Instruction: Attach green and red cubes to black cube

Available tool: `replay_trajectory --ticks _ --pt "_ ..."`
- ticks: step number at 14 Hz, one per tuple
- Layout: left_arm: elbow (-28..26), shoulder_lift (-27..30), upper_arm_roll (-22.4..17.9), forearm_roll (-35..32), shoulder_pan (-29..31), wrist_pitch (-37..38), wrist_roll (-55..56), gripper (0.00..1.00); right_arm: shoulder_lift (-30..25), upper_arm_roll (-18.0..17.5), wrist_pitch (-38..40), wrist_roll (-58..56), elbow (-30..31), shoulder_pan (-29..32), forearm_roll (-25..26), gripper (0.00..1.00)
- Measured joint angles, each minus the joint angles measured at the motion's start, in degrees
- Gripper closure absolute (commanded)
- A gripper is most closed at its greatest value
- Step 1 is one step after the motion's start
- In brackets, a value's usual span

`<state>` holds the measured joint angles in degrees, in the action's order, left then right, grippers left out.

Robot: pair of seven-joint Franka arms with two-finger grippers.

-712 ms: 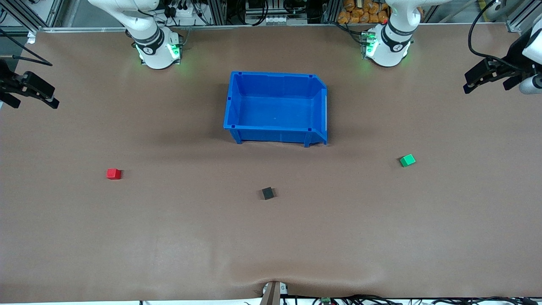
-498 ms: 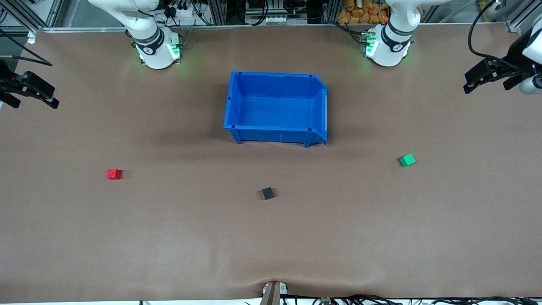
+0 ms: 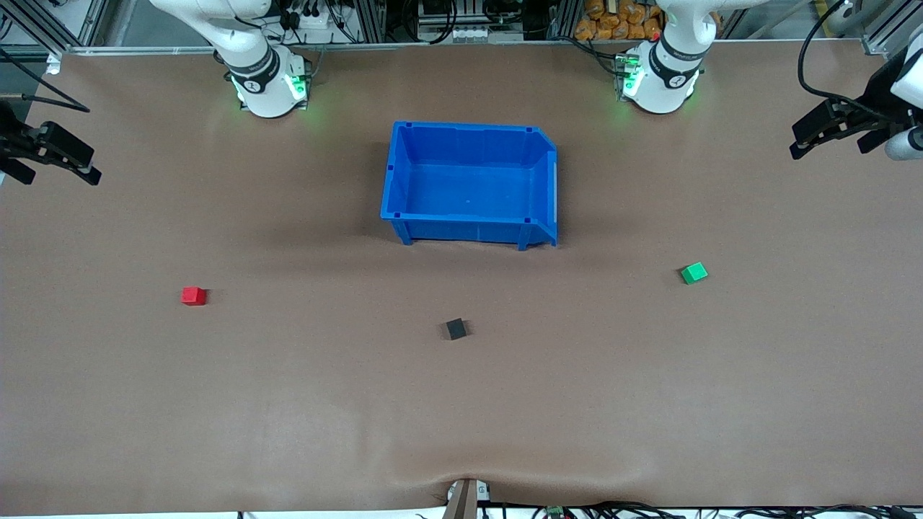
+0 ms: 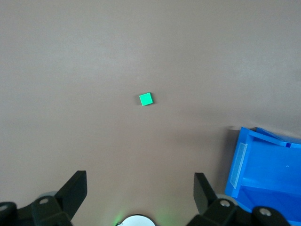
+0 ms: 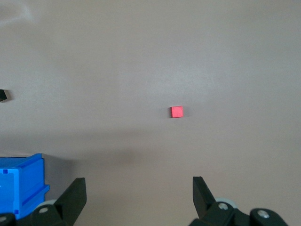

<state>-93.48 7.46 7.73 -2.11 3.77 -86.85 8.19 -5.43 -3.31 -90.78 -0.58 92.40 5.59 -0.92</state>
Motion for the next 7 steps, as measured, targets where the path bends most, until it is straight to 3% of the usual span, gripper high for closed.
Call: replay_trajectory --ticks 7 --pt "0.2 0.0 -0.3 0.0 0.0 0.0 0.0 0.0 0.5 -0.7 -3.8 0.0 0.4 0.0 0.0 0.0"
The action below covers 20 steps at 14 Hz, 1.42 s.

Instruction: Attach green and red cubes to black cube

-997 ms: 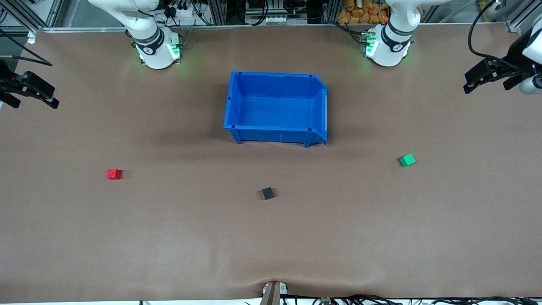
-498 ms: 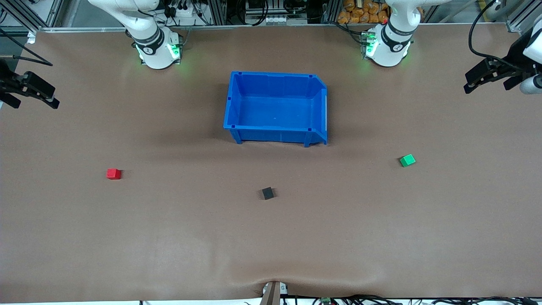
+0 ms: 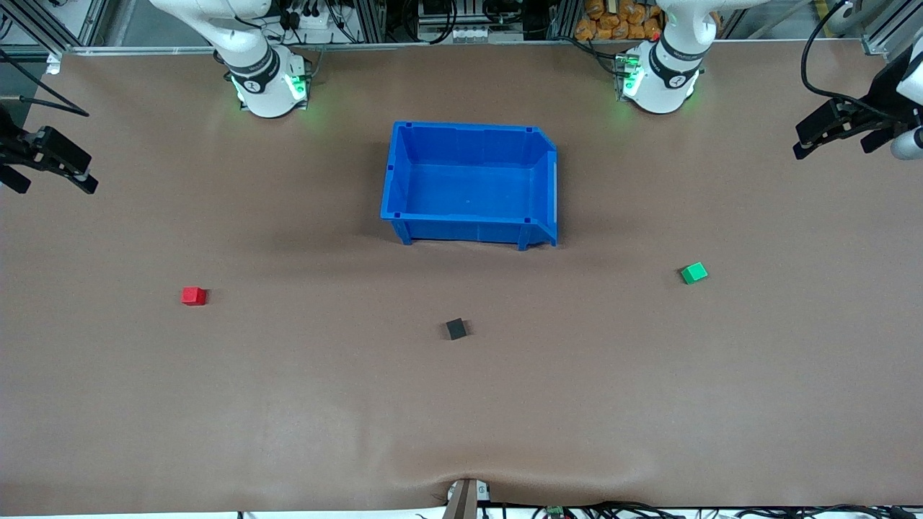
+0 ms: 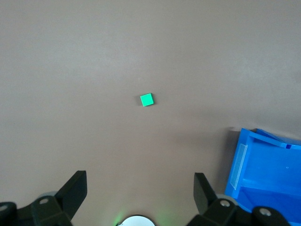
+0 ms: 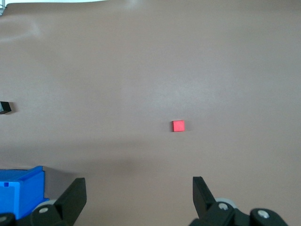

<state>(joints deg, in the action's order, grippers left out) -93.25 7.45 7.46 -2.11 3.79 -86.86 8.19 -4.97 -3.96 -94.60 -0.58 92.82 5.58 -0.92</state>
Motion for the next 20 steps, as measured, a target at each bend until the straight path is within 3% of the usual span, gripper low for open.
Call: replay_trajectory --ticks 20 --pt "0.0 -0.2 0.1 0.0 0.0 1.2 0.0 0.0 12.7 0.3 -2.8 0.1 -1.5 1.5 0.0 0.0"
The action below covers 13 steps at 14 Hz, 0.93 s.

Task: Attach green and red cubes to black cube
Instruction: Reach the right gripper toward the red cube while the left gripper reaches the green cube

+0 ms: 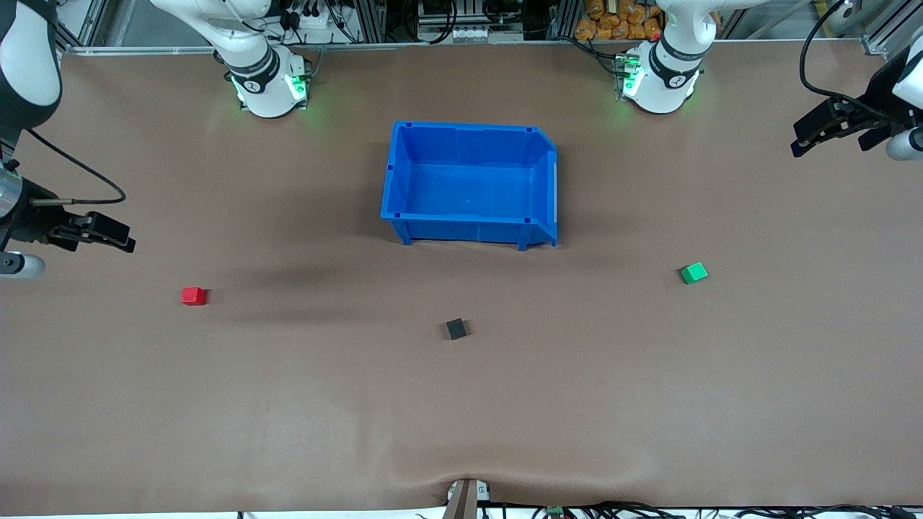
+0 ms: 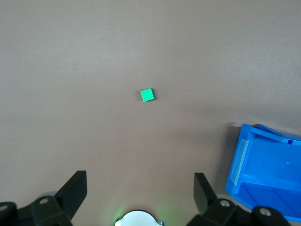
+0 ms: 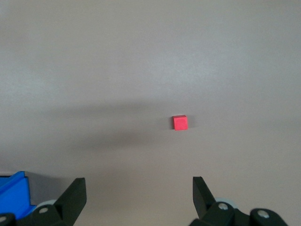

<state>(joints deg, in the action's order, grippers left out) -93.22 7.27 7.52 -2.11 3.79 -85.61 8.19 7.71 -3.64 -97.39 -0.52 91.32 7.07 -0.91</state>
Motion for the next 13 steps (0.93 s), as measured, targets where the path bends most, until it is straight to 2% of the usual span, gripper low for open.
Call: replay_trajectory --ticks 13 --pt "-0.5 0.0 0.0 0.0 0.0 0.1 0.0 0.0 2.1 0.1 4.0 -0.2 0.1 0.7 0.0 0.0"
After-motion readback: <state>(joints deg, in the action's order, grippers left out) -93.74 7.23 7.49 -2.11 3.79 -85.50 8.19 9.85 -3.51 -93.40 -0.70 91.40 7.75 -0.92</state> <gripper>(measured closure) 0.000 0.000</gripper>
